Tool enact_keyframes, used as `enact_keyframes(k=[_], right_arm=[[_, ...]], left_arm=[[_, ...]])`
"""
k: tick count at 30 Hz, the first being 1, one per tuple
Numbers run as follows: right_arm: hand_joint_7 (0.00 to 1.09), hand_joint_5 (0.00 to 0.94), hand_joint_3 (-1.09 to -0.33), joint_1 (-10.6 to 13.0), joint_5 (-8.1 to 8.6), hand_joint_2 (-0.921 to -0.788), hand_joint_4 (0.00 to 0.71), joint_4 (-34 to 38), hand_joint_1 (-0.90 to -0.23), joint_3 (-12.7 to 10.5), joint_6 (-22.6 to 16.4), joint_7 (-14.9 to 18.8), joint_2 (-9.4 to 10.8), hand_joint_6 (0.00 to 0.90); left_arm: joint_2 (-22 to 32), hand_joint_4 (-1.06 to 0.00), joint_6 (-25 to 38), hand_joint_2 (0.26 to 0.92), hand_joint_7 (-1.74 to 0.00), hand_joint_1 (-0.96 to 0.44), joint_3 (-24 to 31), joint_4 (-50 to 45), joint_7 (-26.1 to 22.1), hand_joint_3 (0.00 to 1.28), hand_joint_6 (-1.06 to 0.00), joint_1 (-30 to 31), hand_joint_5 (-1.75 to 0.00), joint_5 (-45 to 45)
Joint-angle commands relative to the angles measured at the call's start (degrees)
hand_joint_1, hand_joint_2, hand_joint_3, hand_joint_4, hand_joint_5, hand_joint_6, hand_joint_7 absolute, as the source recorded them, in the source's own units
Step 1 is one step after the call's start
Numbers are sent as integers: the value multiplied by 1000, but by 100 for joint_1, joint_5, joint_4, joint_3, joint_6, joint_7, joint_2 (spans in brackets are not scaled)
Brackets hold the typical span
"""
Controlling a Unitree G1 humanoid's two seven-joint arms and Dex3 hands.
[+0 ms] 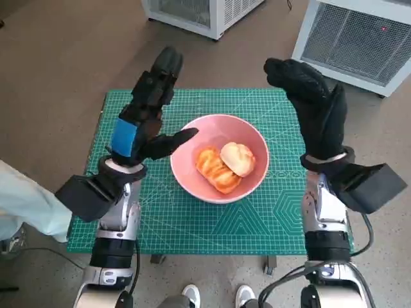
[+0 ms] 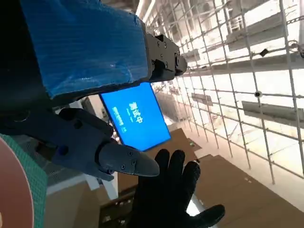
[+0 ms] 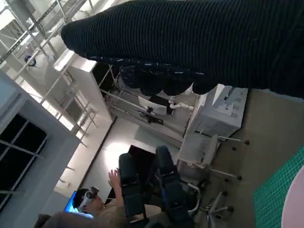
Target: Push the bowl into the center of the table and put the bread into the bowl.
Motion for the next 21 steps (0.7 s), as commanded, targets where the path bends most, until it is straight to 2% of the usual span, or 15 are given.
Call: enact_keyframes(k=[1,15,21], right_arm=[[464,0,-733,35,-75,-921,280,51,-670,20,-18,-79,6,119],[470,0,-733,114,-187,-921,276,26,-678,99,-85,-262,41,117],[471,1,-732,146,-283,-921,275,21,-674,130,-86,-374,59,117]], left_arm=[[33,-78,-108,921,0,-503,36,82,-12,145,-164,-5,-5,-7],[99,-68,-123,921,0,-529,46,-8,-14,159,-132,81,0,-10],[141,-67,-169,921,0,-527,55,-22,-24,170,-107,128,0,6]])
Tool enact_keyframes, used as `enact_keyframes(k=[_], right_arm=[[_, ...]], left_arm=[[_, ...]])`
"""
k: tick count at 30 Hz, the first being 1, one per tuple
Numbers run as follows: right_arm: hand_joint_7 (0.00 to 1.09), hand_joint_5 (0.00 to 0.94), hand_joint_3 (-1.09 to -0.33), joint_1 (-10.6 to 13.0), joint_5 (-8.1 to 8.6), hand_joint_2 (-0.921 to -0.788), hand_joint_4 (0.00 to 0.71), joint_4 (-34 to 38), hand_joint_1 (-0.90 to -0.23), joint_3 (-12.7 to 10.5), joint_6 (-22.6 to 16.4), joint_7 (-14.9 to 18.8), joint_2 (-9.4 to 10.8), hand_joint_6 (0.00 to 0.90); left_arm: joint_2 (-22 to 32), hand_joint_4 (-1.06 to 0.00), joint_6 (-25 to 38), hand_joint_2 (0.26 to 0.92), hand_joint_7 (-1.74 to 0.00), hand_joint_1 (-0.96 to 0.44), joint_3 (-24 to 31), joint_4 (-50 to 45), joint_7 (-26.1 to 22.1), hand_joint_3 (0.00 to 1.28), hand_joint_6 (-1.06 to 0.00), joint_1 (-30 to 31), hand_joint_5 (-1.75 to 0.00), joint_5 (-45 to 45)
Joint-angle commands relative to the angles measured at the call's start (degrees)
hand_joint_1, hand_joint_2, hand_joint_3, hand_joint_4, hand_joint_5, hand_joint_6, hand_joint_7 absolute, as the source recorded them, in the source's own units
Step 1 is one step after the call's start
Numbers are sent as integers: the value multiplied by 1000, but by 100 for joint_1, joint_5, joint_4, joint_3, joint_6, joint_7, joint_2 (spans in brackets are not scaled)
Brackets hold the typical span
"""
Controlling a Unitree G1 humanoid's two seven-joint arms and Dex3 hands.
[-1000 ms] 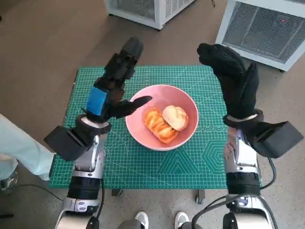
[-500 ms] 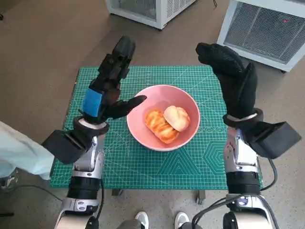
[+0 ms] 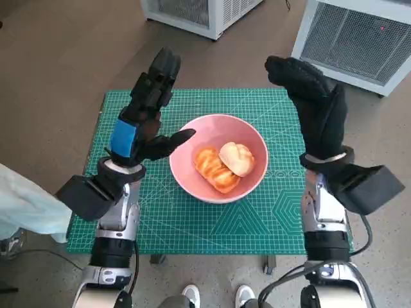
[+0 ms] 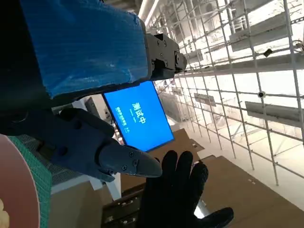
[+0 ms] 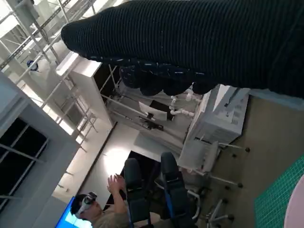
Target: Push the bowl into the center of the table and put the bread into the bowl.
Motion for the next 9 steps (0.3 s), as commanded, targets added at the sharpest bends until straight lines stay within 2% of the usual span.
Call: enact_keyframes(k=[1,9], right_arm=[[471,1,-733,150,-110,-921,275,24,-672,45,19,-113,49,117],[471,0,-734,244,-170,-921,274,-49,-669,84,40,-207,50,117]], left_arm=[[80,-67,-110,921,0,-524,48,-42,-24,173,-103,99,0,3],[122,-68,-126,921,0,-519,53,-17,-34,180,-91,136,-1,-16]])
